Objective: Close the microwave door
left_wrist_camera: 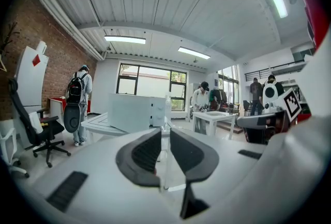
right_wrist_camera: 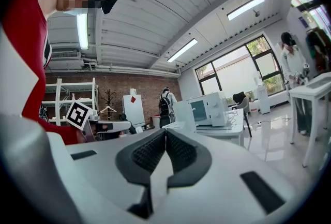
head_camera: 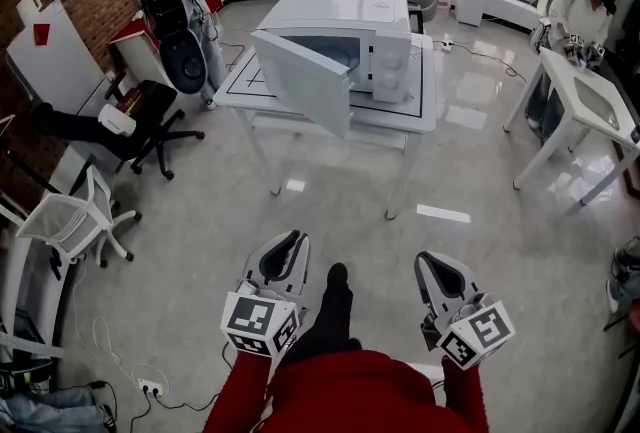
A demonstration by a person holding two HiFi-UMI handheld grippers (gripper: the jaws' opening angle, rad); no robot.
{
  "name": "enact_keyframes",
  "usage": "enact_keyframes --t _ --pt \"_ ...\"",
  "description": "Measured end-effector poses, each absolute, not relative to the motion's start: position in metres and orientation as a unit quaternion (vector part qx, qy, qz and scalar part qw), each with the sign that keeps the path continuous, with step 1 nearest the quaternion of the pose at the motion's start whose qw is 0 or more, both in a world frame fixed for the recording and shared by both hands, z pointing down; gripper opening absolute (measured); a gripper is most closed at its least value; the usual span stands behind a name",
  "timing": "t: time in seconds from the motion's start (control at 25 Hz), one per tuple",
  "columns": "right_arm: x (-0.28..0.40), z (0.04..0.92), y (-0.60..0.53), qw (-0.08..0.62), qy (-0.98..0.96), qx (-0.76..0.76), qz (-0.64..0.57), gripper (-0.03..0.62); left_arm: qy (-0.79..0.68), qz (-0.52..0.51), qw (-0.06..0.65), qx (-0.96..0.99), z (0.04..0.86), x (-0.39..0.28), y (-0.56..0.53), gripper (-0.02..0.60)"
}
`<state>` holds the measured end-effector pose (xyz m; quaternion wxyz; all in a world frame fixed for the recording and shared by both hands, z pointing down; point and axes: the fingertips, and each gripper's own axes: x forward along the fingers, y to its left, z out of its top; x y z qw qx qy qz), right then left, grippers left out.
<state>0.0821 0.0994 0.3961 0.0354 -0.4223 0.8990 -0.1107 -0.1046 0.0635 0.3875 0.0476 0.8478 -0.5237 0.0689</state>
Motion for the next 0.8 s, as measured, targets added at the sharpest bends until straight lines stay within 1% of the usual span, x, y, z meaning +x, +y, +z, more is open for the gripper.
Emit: enact_keyframes --t 0.08,0.2,0.52,0.8 --pt "0.081 0.397 0.09 0.035 0.897 -0.426 -0.112 0.014 -0.524 0.068 0.049 0.848 0.385 -0.106 0.048 0.103" --pt "0.082 0.399 0.07 0.031 0.894 -0.432 -0.115 0.015 -0.524 0.071 0.048 0.847 0.386 -0.106 0.019 0.162" --pt "0.095 0.397 -0.005 0.027 0.877 -0.463 -0.125 0.015 -0.519 0.086 0.057 0.849 0.39 -0.101 -0.074 0.24" --pt "0.094 0.398 -0.061 0.022 0.867 -0.48 -0.134 0.015 -0.504 0.097 0.072 0.856 0.4 -0.087 -0.143 0.247"
